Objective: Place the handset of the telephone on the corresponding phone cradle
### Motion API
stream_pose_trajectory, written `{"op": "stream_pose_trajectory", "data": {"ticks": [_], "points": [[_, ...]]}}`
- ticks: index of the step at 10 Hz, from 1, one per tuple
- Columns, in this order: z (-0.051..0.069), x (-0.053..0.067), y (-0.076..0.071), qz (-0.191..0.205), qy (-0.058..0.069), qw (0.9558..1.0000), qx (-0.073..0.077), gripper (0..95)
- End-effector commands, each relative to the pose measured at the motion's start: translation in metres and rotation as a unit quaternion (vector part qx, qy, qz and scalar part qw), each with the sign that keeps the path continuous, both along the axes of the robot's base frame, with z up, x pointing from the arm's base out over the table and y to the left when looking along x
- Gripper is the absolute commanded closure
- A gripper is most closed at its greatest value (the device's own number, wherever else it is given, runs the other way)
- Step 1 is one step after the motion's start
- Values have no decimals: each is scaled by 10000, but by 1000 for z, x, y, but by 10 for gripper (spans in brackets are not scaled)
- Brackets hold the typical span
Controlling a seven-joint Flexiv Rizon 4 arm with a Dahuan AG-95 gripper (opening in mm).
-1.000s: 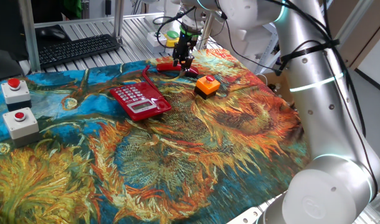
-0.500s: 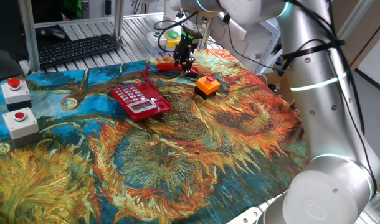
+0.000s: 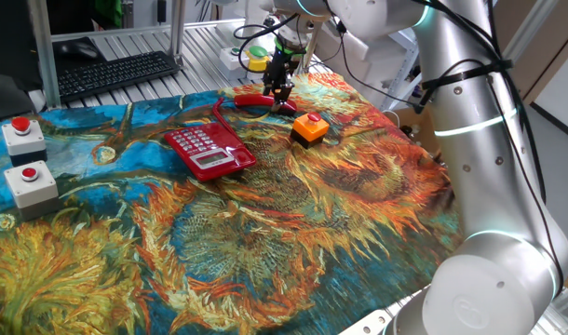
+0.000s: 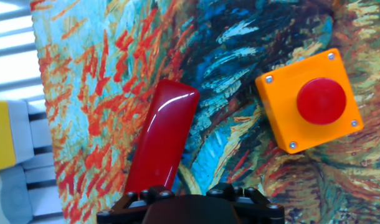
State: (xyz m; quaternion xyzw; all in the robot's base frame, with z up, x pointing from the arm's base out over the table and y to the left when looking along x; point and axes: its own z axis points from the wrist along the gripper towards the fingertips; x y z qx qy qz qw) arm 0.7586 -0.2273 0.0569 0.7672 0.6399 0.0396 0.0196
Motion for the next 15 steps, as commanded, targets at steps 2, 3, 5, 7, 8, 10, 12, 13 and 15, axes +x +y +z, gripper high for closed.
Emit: {"op": "stream_pose_trajectory", "data": {"ticks": [2,3,5,7,8,10,12,13,15], "points": [[-2,6,-8,-129,-48,9999,-86,380],[-3,6,-9,-128,-39,9999,-89,380],[-6,5,-11,-179,-41,9998,-98,380],[-9,4,-13,-202,-40,9997,-116,380],[-10,4,-15,-270,-49,9996,-120,380],[-9,3,-18,-259,-148,9994,-146,380],[-9,2,-20,-267,-245,9992,-144,380],[-9,2,-20,-240,-266,9993,-147,190],[-10,2,-21,-191,-333,9991,-163,190]]}}
